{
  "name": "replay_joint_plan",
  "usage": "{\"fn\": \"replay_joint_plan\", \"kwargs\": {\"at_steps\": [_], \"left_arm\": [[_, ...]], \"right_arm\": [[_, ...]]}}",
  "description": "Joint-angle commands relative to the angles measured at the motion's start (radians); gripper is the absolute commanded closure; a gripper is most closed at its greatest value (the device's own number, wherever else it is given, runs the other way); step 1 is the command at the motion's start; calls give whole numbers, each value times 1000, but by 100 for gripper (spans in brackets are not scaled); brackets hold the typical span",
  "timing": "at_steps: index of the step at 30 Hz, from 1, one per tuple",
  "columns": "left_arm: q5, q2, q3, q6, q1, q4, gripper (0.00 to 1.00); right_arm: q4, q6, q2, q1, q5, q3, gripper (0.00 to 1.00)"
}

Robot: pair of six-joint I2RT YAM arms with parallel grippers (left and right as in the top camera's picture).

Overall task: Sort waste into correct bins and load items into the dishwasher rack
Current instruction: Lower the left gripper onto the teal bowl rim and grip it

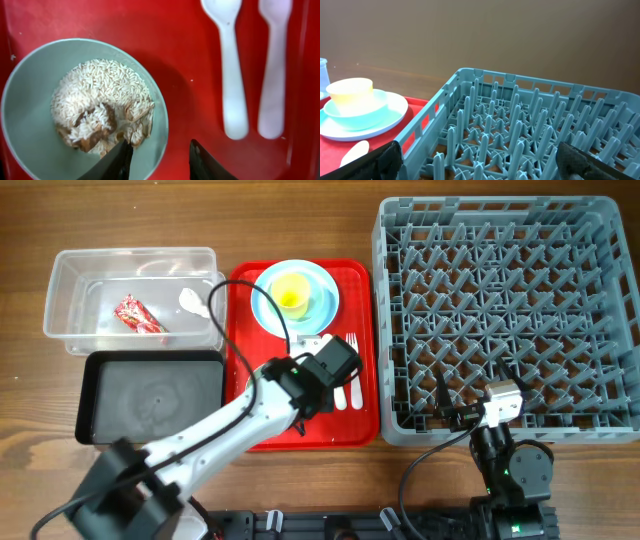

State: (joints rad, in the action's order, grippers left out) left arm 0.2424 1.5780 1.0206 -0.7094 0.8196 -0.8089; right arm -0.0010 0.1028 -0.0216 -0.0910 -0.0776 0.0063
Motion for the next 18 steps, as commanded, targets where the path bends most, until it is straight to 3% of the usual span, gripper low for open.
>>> {"fn": "replay_joint_plan", "kwargs": {"at_steps": [1,14,18], "left_arm": [[17,83,11,-9,-5,33,62],[43,145,11,-9,-5,71,67],[43,144,11,-9,-5,73,75]], "right_arm": [[3,3,1,-4,10,-1,0],[3,2,1,-4,10,-1,0],[3,3,1,-4,10,-1,0]]}}
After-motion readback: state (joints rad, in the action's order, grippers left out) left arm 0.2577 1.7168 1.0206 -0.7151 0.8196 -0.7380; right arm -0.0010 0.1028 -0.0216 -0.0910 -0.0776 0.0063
